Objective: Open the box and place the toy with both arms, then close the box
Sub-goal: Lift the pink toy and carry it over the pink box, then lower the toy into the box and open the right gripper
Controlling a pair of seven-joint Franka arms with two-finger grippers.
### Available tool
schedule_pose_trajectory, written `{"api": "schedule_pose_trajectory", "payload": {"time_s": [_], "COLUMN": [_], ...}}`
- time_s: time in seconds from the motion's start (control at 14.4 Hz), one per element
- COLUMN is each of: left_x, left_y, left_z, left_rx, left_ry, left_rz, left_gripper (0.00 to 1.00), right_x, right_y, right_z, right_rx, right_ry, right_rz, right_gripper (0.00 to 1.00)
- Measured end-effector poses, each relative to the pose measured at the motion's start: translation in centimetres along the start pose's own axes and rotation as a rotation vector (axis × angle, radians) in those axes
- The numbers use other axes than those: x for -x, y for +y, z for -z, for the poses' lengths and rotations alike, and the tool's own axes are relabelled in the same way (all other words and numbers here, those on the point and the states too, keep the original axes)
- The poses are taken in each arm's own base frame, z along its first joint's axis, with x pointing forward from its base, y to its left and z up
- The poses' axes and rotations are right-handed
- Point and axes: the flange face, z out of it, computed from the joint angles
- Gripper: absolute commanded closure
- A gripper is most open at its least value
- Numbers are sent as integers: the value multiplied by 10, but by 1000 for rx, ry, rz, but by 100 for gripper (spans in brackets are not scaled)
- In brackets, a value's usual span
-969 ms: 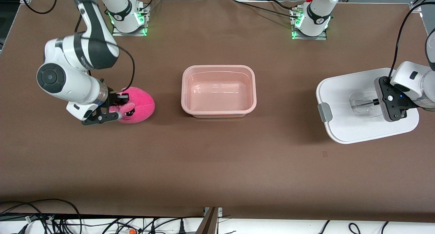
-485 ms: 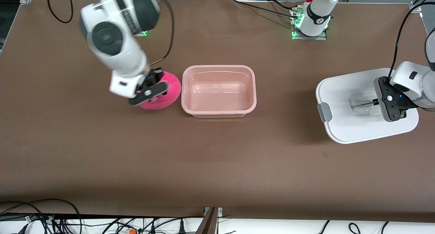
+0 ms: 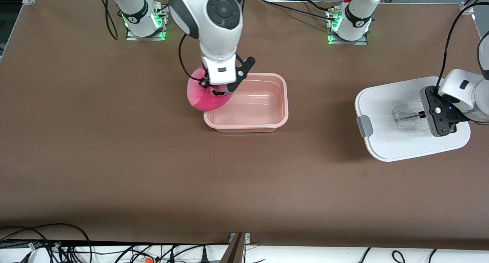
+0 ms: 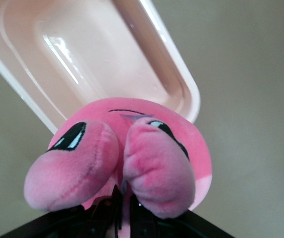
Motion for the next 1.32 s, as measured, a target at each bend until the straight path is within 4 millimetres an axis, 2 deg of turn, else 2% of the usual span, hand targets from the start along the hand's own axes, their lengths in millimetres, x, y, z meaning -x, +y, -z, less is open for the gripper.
{"api": "schedule_pose_trajectory", "payload": {"time_s": [0.21,0.48,0.69,1.11,1.32], "left_x": [0,0,0,0,0], "left_y": [0,0,0,0,0], "left_z": [0,0,0,0,0], "left_rx": [0,0,0,0,0], "left_ry": [0,0,0,0,0], "left_rz": [1,1,0,0,0], "left_gripper": [100,100,100,100,100], "right_x": [-21,-38,-48,-67,-82], "right_y": [-24,-54,-61,-58,-69], "right_z": [-8,-22,-44,-85,-111], "right_rx": [22,84,104,133,145], "right_ry": [-10,-51,-93,-127,-135], "right_rz": [124,222,271,313,339], "right_gripper": [100,100,100,100,100]}}
